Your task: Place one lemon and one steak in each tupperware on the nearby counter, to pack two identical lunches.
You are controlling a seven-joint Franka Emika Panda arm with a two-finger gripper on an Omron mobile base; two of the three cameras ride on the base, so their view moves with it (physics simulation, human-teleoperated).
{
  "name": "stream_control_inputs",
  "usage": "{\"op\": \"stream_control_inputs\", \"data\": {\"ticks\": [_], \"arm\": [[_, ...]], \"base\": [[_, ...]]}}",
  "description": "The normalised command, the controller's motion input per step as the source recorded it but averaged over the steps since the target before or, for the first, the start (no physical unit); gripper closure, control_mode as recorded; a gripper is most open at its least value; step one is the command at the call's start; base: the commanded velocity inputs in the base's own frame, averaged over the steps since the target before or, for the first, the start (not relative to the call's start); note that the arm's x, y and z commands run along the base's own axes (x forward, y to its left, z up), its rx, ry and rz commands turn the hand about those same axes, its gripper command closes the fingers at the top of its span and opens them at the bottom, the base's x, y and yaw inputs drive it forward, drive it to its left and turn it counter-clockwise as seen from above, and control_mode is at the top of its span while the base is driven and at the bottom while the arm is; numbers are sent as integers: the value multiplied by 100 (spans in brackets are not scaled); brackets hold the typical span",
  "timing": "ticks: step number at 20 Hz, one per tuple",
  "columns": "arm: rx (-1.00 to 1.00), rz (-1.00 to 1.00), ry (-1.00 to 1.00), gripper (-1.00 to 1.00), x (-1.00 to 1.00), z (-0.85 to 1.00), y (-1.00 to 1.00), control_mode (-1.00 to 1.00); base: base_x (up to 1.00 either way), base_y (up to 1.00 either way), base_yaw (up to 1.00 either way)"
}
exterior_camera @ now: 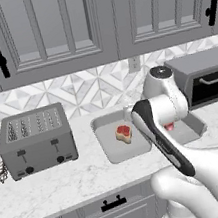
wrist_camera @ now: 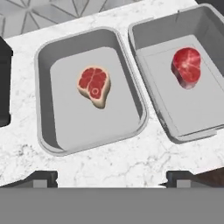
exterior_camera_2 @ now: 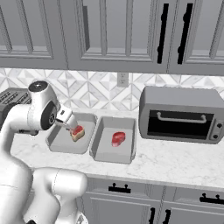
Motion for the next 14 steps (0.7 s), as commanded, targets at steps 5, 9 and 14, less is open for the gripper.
{"op": "stream_control_inputs", "data": {"ticks": [5,9,14], "arm": [[0,7,-7,-100,-96,44,-40,-100],[0,21,-4,-100,-72,35,-9,-100],[-3,16,10,-100,-50,3,0,100]], "base": [[0,0,0],[0,0,0],[-40,0,14]]}}
